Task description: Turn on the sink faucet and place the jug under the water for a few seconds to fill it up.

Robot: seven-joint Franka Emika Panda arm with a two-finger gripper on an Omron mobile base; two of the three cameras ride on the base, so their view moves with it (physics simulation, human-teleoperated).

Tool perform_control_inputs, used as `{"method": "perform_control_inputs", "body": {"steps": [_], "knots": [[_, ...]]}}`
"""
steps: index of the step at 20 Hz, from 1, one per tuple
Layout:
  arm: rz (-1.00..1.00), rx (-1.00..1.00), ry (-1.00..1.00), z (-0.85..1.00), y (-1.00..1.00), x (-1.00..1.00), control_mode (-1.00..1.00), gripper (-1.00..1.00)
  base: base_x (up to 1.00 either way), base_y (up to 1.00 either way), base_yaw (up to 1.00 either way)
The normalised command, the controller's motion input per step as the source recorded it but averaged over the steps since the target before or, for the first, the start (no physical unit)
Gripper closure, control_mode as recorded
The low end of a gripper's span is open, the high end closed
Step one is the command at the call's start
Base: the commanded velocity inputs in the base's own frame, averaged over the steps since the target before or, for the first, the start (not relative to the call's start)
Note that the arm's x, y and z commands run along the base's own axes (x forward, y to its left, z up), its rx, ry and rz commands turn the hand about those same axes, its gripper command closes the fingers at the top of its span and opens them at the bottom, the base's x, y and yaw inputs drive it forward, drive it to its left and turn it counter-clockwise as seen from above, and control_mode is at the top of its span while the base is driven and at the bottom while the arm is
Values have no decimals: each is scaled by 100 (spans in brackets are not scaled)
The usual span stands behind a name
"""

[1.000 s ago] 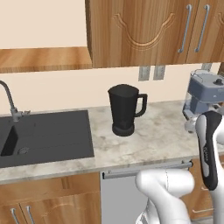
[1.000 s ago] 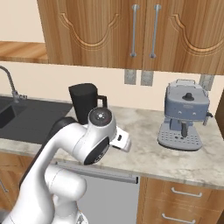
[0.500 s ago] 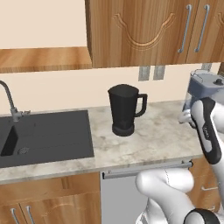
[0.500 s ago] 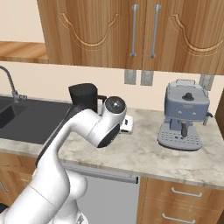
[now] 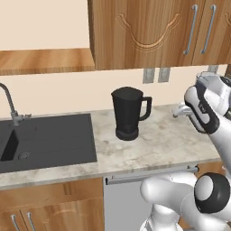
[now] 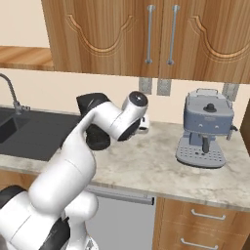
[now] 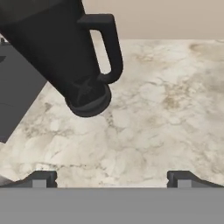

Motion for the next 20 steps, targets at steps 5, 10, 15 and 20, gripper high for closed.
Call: {"method": "perform_control_inputs", "body": {"steps": [5, 10, 15, 20], "knots": [[13, 3, 1, -1, 25, 39, -100, -100, 0, 0, 0], [12, 7, 0, 0, 18, 44, -100, -100, 0, 0, 0], [14, 11, 0, -3, 18, 39, -100, -100, 0, 0, 0], [13, 10, 0, -16, 30, 32, -100, -100, 0, 0, 0]]}}
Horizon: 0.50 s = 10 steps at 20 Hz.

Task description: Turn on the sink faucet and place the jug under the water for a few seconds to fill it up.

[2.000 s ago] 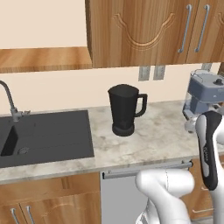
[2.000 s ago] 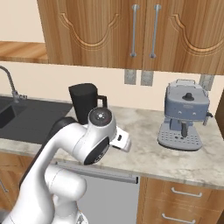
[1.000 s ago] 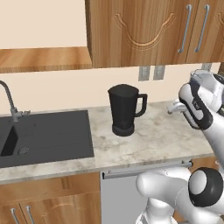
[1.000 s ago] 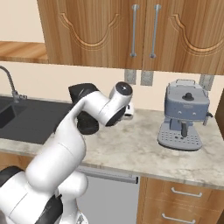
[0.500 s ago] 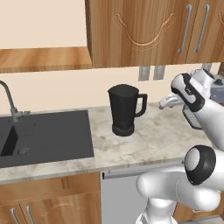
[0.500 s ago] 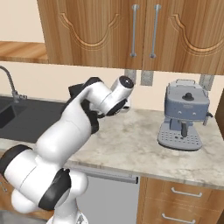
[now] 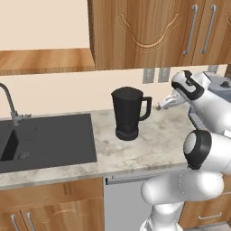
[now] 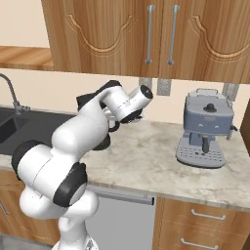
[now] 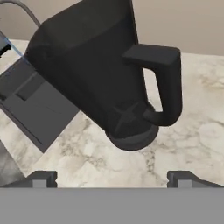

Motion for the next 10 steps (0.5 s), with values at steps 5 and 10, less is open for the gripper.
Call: {"method": "perform_control_inputs", "body": {"steps": [5, 10], "knots": [[12, 9, 0, -10, 36, 24, -100, -100, 0, 0, 0], [8, 5, 0, -4, 13, 43, -100, -100, 0, 0, 0]]}}
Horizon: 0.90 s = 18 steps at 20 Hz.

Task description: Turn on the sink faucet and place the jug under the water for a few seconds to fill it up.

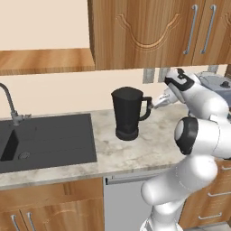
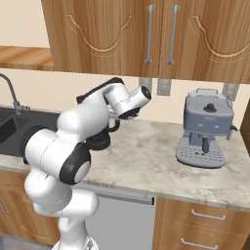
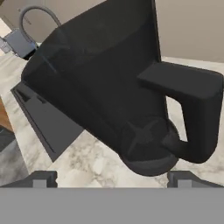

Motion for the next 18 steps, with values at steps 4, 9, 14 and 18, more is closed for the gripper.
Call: {"method": "perform_control_inputs", "body": {"steps": [4, 9, 14, 18], "knots": [[2, 0, 0, 0, -9, 27, -100, -100, 0, 0, 0], [0, 0, 0, 0, -24, 0, -100, -100, 0, 0, 0], [-1, 0, 0, -13, -7, 8, -100, -100, 0, 0, 0], [-1, 0, 0, -29, 0, 27, -100, -100, 0, 0, 0]]}}
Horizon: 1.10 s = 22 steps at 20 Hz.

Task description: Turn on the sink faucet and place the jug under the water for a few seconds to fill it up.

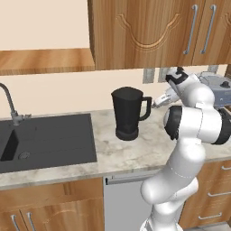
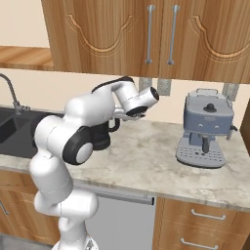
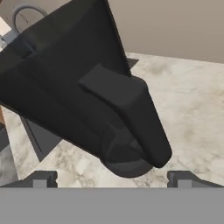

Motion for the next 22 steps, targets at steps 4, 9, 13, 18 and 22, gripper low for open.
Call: {"method": "perform_control_inputs", "body": {"steps": [4, 9, 13, 18, 22], "knots": [[-1, 0, 0, -9, 0, 32, -100, -100, 0, 0, 0], [0, 0, 0, -7, 0, 30, -100, -100, 0, 0, 0], [0, 0, 0, -10, 0, 28, -100, -100, 0, 0, 0], [0, 0, 0, -22, 9, 15, -100, -100, 0, 0, 0], [0, 0, 0, -14, 14, 14, -100, -100, 0, 0, 0]]}}
